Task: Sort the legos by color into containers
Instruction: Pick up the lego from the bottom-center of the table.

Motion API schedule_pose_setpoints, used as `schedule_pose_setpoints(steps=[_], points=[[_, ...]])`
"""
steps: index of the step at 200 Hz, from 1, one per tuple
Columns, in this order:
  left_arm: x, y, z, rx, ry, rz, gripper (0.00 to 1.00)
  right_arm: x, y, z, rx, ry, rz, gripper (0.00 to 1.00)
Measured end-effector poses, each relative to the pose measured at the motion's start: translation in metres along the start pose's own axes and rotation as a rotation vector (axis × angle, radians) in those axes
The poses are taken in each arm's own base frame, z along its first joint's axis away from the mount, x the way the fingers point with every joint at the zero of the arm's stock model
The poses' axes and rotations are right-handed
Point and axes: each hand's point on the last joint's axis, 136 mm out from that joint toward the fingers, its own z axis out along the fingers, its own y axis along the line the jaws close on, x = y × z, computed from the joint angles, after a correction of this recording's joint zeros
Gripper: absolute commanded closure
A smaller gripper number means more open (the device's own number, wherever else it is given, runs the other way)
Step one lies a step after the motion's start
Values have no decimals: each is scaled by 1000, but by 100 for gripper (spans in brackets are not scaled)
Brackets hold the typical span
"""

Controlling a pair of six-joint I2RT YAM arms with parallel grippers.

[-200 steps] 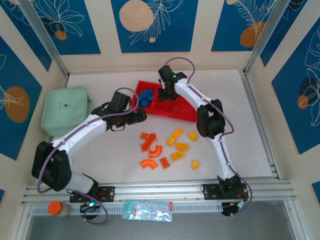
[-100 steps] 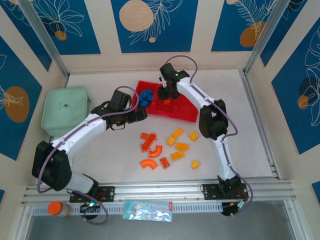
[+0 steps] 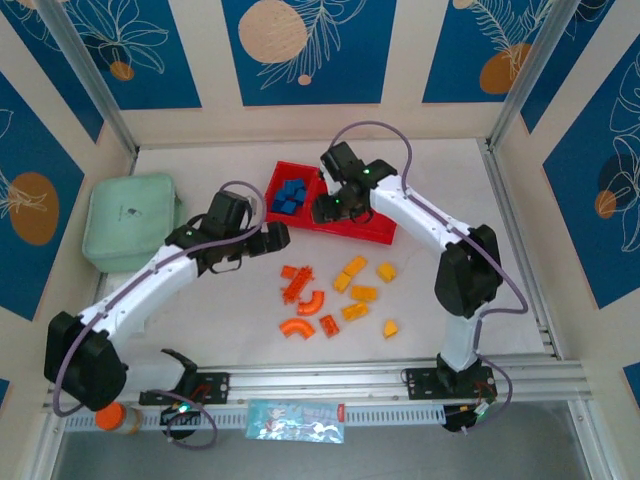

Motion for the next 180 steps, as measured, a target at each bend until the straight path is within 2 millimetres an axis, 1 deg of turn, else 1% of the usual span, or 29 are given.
schedule_pose_setpoints(steps=[64, 104, 139, 164, 180], points=[[40, 16, -18, 7, 43, -19, 1, 92, 28, -3, 8, 126, -7, 41], [63, 30, -26, 2, 72, -38, 1, 147, 47, 6, 32, 214, -35, 39], [81, 41, -28, -13, 110, -51, 1, 184, 56, 16, 64, 271, -54, 38], [85, 43, -30, -15, 116, -58, 1, 205, 58, 21, 84, 301, -56, 38], [86, 44, -31, -14, 115, -65, 1, 215, 58, 24, 97, 318, -53, 39]])
